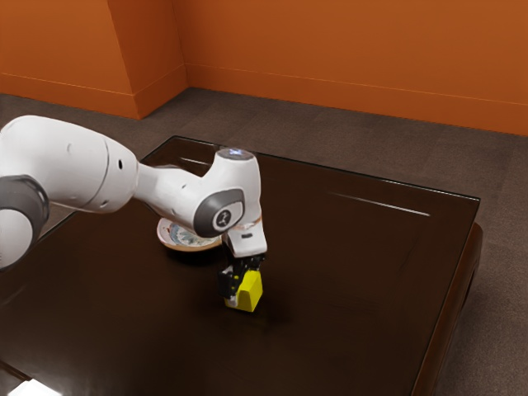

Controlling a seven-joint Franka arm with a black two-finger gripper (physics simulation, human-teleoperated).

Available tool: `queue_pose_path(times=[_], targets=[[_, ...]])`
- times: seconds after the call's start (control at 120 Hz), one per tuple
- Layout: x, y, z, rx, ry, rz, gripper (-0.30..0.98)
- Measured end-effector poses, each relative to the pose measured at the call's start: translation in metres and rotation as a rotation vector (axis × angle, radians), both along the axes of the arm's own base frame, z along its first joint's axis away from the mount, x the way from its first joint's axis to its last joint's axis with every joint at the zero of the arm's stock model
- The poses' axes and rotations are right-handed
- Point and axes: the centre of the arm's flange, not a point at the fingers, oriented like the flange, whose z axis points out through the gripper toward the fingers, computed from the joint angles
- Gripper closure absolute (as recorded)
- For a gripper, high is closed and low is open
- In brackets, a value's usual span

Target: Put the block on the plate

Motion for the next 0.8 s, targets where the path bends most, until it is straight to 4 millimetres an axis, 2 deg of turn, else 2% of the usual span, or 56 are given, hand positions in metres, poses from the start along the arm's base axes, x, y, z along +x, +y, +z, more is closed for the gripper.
queue_pose_path(times=[0.108, 0.3, 0.367, 0.483, 0.575, 0.658, 0.733, 0.8], targets=[[0.000, -0.002, -0.001, -0.002, -0.005, -0.025, 0.21], [0.001, -0.006, 0.015, -0.004, -0.031, -0.066, 0.30], [0.002, -0.006, 0.033, -0.008, -0.055, -0.074, 0.31], [0.005, 0.002, 0.076, -0.018, -0.114, -0.070, 0.33], [0.014, 0.025, 0.113, -0.025, -0.169, -0.038, 0.33], [0.029, 0.067, 0.136, -0.024, -0.197, 0.027, 0.33], [0.042, 0.103, 0.146, -0.017, -0.208, 0.079, 0.32], [0.058, 0.129, 0.141, -0.010, -0.207, 0.112, 0.32]])
